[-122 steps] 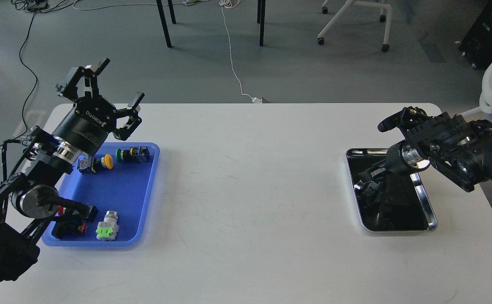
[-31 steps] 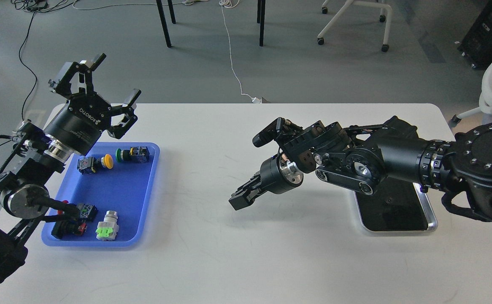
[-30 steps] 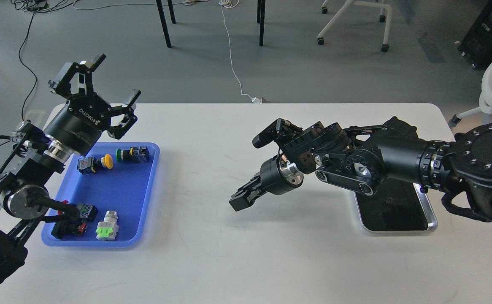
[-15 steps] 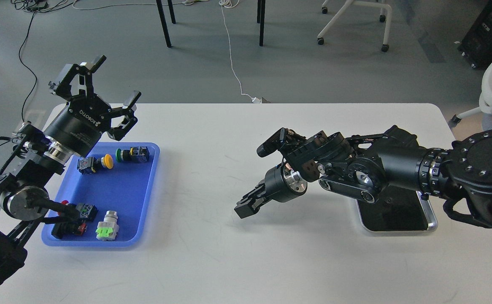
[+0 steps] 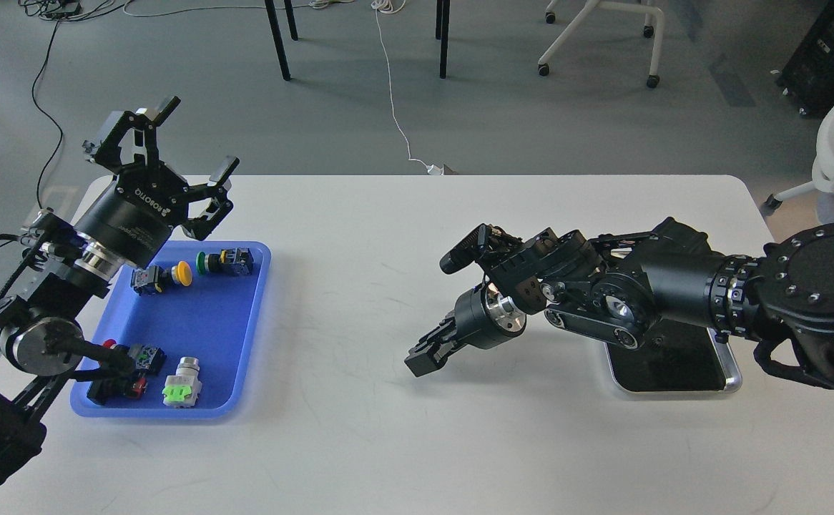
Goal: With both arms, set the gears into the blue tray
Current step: 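Carry the black part with the right gripper toward the table center, then open the right gripper to set the black part on the table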
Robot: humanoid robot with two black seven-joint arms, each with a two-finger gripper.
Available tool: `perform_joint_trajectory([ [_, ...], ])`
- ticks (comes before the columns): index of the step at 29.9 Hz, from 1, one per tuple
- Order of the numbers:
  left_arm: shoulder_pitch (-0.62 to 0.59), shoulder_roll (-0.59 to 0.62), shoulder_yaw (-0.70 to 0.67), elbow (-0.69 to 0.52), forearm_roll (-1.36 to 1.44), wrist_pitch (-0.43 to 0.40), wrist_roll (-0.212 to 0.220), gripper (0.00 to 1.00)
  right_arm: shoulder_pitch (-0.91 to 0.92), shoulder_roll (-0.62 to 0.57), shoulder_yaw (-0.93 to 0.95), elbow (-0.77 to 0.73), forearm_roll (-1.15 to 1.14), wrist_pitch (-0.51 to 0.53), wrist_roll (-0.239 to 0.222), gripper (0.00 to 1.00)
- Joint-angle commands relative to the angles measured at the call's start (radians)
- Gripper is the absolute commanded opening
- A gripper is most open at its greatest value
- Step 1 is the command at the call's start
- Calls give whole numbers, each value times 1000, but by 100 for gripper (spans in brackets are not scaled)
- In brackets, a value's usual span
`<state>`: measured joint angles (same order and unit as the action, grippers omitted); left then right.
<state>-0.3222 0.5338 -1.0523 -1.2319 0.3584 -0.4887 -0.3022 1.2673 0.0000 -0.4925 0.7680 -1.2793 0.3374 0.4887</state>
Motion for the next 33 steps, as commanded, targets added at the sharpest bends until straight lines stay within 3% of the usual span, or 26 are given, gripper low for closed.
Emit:
perform_joint_trajectory([
  [1, 0, 0, 0, 0, -1, 0, 0, 99, 0, 0, -15, -7, 0, 0, 0, 34],
  [6, 2, 0, 0, 0, 1, 0, 0, 99, 0, 0, -17, -7, 0, 0, 0, 43],
  [14, 2, 1, -2, 0, 1, 0, 0, 99, 6, 0, -17, -7, 1, 0, 0, 47],
  [21, 2, 3, -2, 0, 1, 0, 0, 99, 73, 0, -14, 14, 6, 6, 0, 71],
  [24, 2, 3, -2, -1, 1, 0, 0, 99, 101, 0, -5, 60, 8, 8, 0, 90],
  [27, 2, 2, 0, -8, 1, 0, 0, 99, 121, 0, 17, 102, 43, 8, 0, 94],
  [33, 2, 3, 0, -21, 40, 0, 0, 99, 112, -211, 162, 198, 234, 11, 0, 97],
])
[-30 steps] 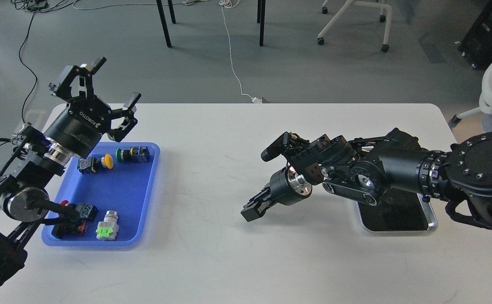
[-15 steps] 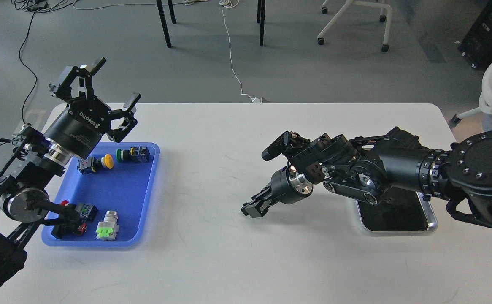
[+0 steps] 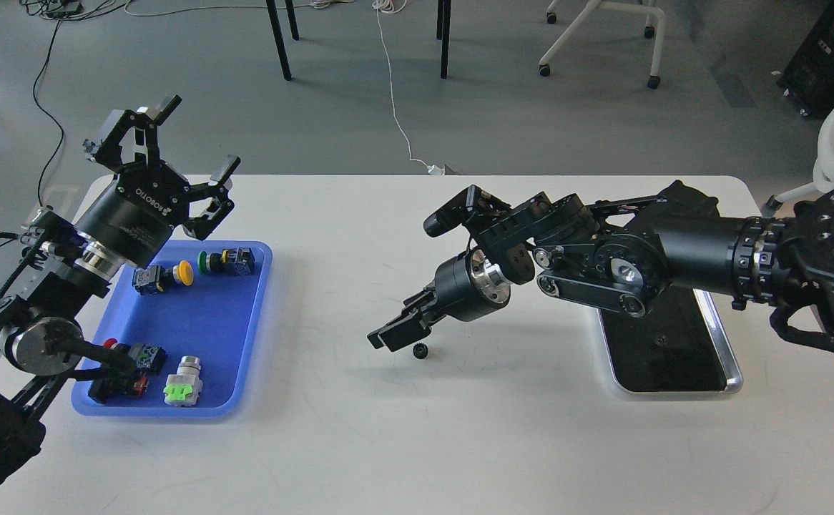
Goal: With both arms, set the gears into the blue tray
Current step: 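Open the right gripper to set the black part on the table, then retract the right arm and reach the left gripper toward the black part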
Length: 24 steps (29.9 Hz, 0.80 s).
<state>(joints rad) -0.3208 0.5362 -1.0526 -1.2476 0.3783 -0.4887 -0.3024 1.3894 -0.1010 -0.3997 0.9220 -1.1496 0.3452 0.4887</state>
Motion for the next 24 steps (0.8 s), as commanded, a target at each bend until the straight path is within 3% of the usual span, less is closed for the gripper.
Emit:
perform_joint_trajectory([
  [1, 0, 1, 0, -6, 30, 0, 0, 99, -18, -153, 94, 55, 157, 3, 0, 97],
  [10, -1, -7, 0, -6, 108, 0, -3, 99, -271, -465, 378, 63, 454, -2, 0, 97],
  [13, -4, -16, 0, -6, 181, 0, -12, 99, -403, -499, 536, 55, 588, -2, 0, 97],
  [19, -29, -36, 3, -10, 450, 0, -92, 99, -614, -508, 806, -14, 856, 14, 0, 98],
  [24, -47, -41, 11, -71, 690, 0, -132, 99, -742, -511, 949, -98, 1036, 144, 0, 98],
])
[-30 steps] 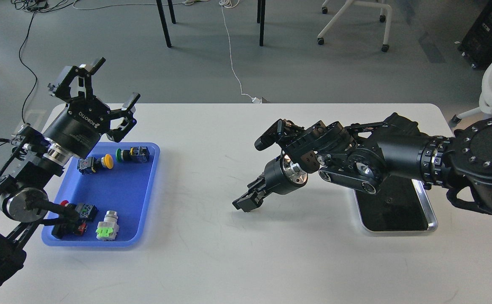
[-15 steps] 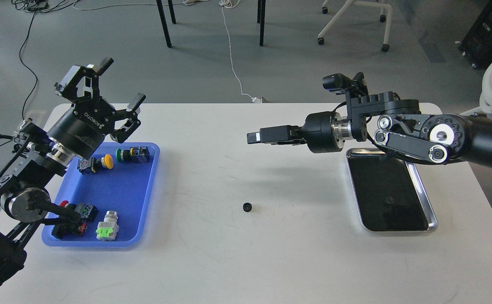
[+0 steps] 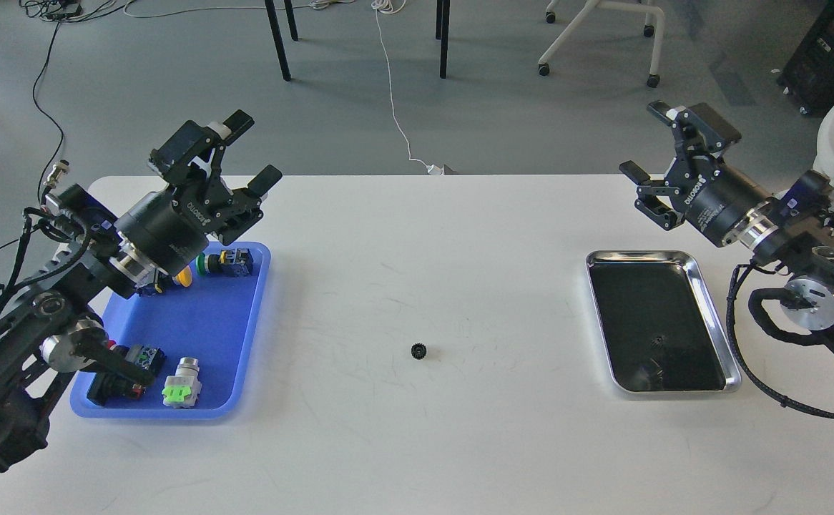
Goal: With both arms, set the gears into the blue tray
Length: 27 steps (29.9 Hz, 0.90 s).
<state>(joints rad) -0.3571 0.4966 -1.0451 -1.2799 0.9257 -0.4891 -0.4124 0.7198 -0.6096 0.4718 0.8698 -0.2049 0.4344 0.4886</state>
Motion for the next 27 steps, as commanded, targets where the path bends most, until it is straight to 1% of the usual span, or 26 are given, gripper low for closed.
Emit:
perform_joint_trajectory([
  [1, -17, -1, 7, -58, 212, 0, -34, 99, -103, -5, 105, -55, 107, 54, 0, 98],
  [2, -25, -1, 10, -71, 272, 0, -51, 99, -127, -15, 128, -57, 116, 54, 0, 98],
  [3, -36, -1, 14, -85, 350, 0, -76, 99, -154, -31, 154, -55, 122, 54, 0, 98],
  [6, -69, -6, 19, -114, 583, 0, -76, 99, -230, -50, 215, -54, 139, 54, 0, 98],
  [8, -98, -21, 46, -131, 707, 0, -76, 99, -278, -52, 243, -54, 144, 54, 0, 98],
  [10, -170, -38, 136, -142, 833, 0, -76, 99, -333, -52, 260, -43, 144, 54, 0, 98],
  [12, -256, -38, 267, -142, 945, 0, -76, 99, -370, -56, 277, -35, 144, 54, 0, 98],
  [13, -299, -38, 336, -142, 993, 15, -76, 99, -379, -59, 289, -34, 144, 54, 0, 98],
  [15, -406, -42, 501, -130, 1089, 79, -76, 98, -393, -71, 306, -34, 144, 54, 0, 98],
  [17, -477, -68, 617, -110, 1162, 98, -76, 98, -398, -85, 311, -32, 144, 54, 0, 98],
  [19, -516, -122, 680, -84, 1241, 103, -76, 98, -399, -104, 311, -29, 144, 54, 0, 98],
  [21, -530, -167, 701, -47, 1256, 104, -76, 98, -399, -116, 311, -20, 144, 54, 0, 98],
  [24, -543, -249, 729, 48, 1256, 107, -76, 97, -399, -125, 312, -15, 144, 54, 0, 98],
  [27, -571, -292, 790, 131, 1256, 135, -76, 97, -399, -127, 312, -15, 144, 54, 0, 98],
])
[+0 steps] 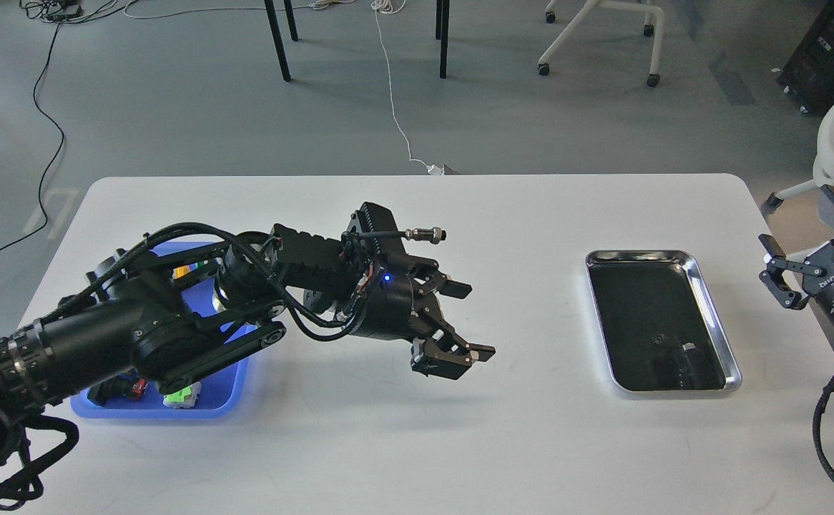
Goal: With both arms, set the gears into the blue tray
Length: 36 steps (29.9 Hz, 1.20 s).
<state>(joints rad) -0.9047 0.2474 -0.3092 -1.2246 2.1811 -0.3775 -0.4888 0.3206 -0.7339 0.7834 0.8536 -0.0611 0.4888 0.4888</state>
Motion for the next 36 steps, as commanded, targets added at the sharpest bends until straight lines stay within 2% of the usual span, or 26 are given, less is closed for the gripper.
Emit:
perform_joint_trajectory([
  [1, -29, -51, 77, 97, 1, 34, 0, 97, 0, -4, 0, 1, 0, 0, 0, 98],
  [5, -39, -77, 116, 175, 1, 60, 0, 95, 0, -4, 14, 1, 0, 0, 0, 98],
  [16, 3, -47, 121, 221, 1, 65, 0, 91, 2, -4, 28, 1, 0, 0, 0, 98],
  [25, 41, -37, 121, 244, 1, 65, 0, 80, 0, -5, 28, 1, 0, 0, 0, 98],
  [31, 46, -40, 121, 261, 1, 65, 0, 67, 0, -5, 28, 2, 0, 0, 0, 98],
  [36, 56, -36, 121, 263, 1, 65, 0, 67, 0, -5, 28, 2, 0, 0, 0, 98],
])
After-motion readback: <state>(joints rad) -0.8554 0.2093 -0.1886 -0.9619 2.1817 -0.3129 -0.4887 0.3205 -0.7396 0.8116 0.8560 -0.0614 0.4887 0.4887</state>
